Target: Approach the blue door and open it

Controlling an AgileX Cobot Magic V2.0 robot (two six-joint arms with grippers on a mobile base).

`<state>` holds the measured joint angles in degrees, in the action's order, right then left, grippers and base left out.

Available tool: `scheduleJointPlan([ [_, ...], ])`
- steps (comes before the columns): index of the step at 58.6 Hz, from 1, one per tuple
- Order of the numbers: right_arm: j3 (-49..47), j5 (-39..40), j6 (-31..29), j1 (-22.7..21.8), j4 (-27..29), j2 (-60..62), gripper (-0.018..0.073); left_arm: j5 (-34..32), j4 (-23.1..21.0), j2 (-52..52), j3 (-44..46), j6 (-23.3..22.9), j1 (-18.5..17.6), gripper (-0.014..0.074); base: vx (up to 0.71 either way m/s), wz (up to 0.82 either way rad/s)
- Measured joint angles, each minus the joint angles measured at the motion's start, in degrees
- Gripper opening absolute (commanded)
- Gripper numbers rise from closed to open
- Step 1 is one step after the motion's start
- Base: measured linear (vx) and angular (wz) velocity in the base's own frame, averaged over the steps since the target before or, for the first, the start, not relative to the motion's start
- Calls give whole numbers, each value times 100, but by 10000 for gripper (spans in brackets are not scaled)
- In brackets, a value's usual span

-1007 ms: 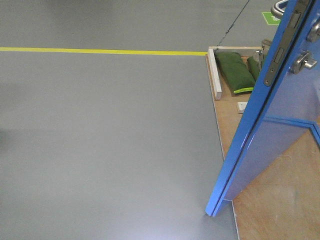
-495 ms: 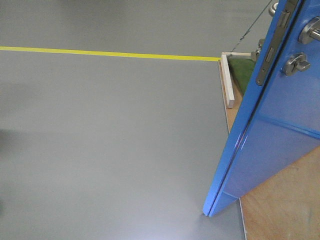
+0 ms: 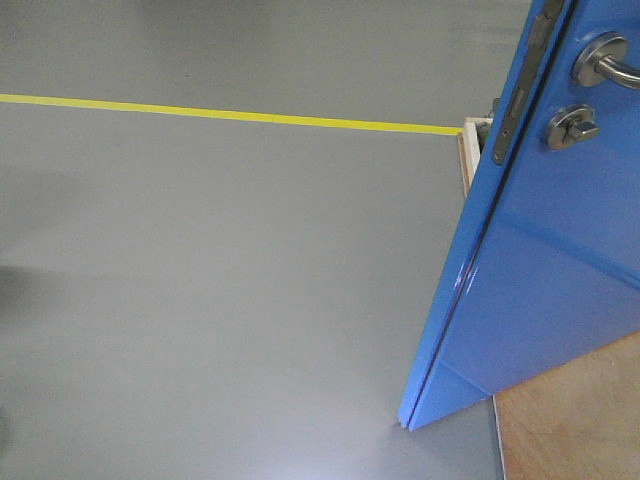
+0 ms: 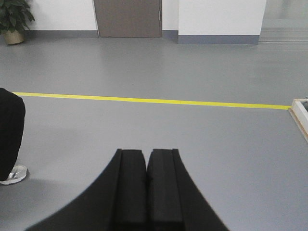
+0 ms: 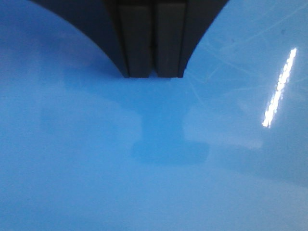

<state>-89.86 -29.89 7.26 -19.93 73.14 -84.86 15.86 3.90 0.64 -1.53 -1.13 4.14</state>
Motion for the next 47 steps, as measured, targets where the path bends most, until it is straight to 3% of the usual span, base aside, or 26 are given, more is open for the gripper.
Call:
scheduleJointPlan([
  [47, 0, -62, 0, 21, 0, -6, 8, 0, 0, 0, 0, 0, 0, 73, 19, 2],
])
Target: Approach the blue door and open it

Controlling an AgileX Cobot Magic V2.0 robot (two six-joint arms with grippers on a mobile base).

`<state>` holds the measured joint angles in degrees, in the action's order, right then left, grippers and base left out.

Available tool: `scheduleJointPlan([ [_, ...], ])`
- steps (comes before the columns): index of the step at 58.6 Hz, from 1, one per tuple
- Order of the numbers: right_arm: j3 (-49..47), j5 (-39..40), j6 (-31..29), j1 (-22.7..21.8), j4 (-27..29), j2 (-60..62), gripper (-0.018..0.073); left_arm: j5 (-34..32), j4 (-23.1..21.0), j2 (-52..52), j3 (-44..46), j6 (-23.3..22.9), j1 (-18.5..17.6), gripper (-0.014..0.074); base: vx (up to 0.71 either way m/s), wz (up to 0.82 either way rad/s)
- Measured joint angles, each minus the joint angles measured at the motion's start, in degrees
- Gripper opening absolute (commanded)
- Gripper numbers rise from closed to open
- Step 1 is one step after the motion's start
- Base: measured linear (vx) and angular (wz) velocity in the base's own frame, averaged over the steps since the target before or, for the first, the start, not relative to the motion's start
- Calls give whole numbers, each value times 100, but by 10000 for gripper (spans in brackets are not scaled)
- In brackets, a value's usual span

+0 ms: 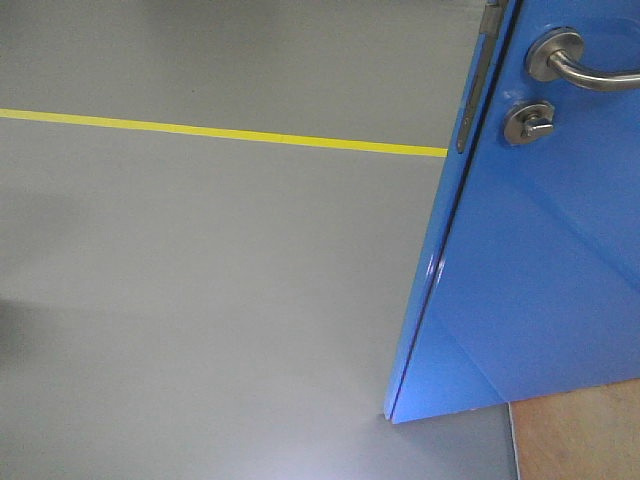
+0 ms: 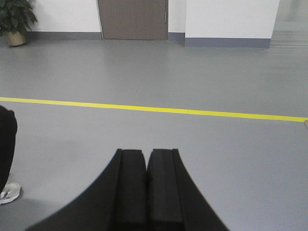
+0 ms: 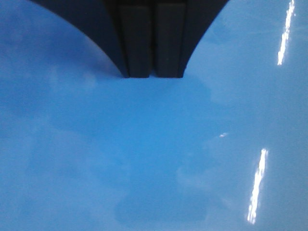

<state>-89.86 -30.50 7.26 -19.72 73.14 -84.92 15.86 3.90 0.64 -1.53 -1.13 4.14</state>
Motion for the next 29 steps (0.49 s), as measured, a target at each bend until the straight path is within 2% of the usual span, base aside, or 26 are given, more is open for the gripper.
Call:
scheduleJointPlan([
  [29, 0, -13, 0, 0, -22, 0, 8, 0, 0, 0, 0, 0, 0, 73, 22, 2],
])
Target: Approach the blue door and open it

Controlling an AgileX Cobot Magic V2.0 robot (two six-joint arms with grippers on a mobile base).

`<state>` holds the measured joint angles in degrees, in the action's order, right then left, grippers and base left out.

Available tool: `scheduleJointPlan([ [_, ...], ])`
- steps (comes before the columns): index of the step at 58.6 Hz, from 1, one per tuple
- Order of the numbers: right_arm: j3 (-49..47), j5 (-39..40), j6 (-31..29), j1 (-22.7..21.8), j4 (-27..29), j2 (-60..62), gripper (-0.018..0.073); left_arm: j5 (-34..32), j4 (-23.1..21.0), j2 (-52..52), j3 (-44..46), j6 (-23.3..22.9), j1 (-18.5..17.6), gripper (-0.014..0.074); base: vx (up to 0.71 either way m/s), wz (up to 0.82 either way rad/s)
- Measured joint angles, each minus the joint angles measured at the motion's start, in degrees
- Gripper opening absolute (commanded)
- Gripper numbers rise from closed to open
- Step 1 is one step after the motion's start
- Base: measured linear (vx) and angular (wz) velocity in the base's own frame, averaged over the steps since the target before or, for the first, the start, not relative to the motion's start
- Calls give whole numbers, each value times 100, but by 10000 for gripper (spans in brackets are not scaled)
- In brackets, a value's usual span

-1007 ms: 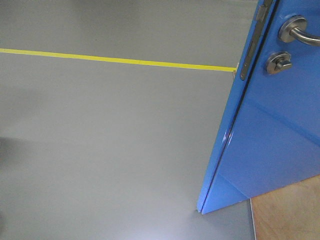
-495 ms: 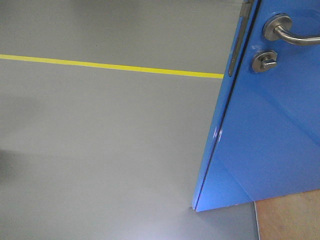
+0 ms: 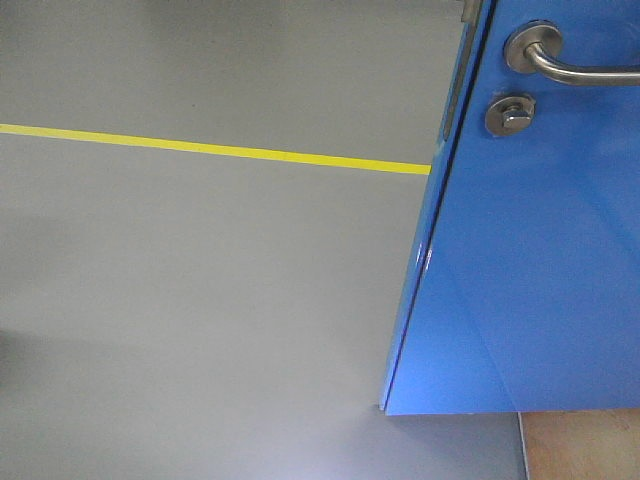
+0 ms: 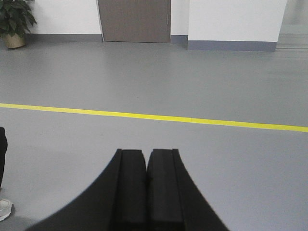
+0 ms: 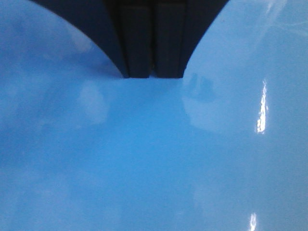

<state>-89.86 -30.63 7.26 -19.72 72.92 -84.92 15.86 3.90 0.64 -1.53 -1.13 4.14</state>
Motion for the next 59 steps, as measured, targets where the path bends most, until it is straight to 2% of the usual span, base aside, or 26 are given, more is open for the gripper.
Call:
scheduleJointPlan([
  [59, 0, 43, 0, 18, -8, -89, 8, 0, 0, 0, 0, 0, 0, 73, 15, -5],
])
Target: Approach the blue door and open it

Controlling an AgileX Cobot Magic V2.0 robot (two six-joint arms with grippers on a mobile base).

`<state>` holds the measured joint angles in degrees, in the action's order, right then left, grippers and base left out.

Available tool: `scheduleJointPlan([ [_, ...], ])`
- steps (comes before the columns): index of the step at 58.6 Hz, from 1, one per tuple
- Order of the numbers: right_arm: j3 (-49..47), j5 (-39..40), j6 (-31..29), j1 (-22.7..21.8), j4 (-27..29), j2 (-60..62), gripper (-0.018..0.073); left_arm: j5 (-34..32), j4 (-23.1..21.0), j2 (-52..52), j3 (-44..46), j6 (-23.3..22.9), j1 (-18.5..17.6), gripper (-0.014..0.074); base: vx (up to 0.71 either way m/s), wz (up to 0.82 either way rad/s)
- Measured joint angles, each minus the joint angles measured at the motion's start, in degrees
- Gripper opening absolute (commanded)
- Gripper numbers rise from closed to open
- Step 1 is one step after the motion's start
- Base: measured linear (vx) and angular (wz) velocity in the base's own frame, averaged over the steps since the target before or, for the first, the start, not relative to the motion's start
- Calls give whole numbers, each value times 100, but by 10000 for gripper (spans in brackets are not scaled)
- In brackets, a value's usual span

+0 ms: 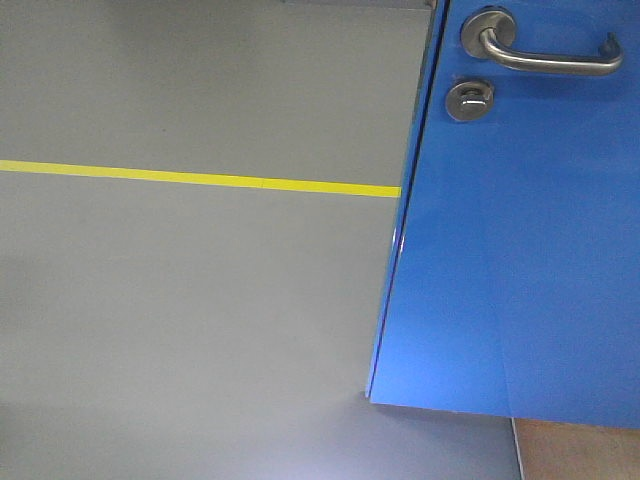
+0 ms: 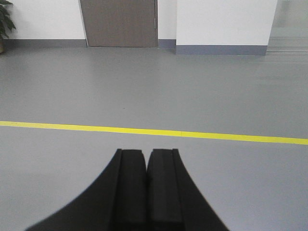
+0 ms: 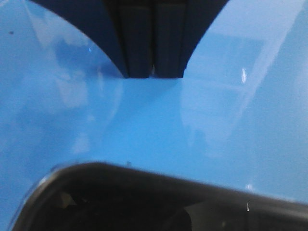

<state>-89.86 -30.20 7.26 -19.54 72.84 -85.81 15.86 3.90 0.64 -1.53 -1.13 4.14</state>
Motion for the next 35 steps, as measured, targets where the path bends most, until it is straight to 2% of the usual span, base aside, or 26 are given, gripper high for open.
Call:
scheduleJointPlan([
  [35, 0, 7, 0, 0, -9, -8, 8, 0, 0, 0, 0, 0, 0, 73, 7, -3],
])
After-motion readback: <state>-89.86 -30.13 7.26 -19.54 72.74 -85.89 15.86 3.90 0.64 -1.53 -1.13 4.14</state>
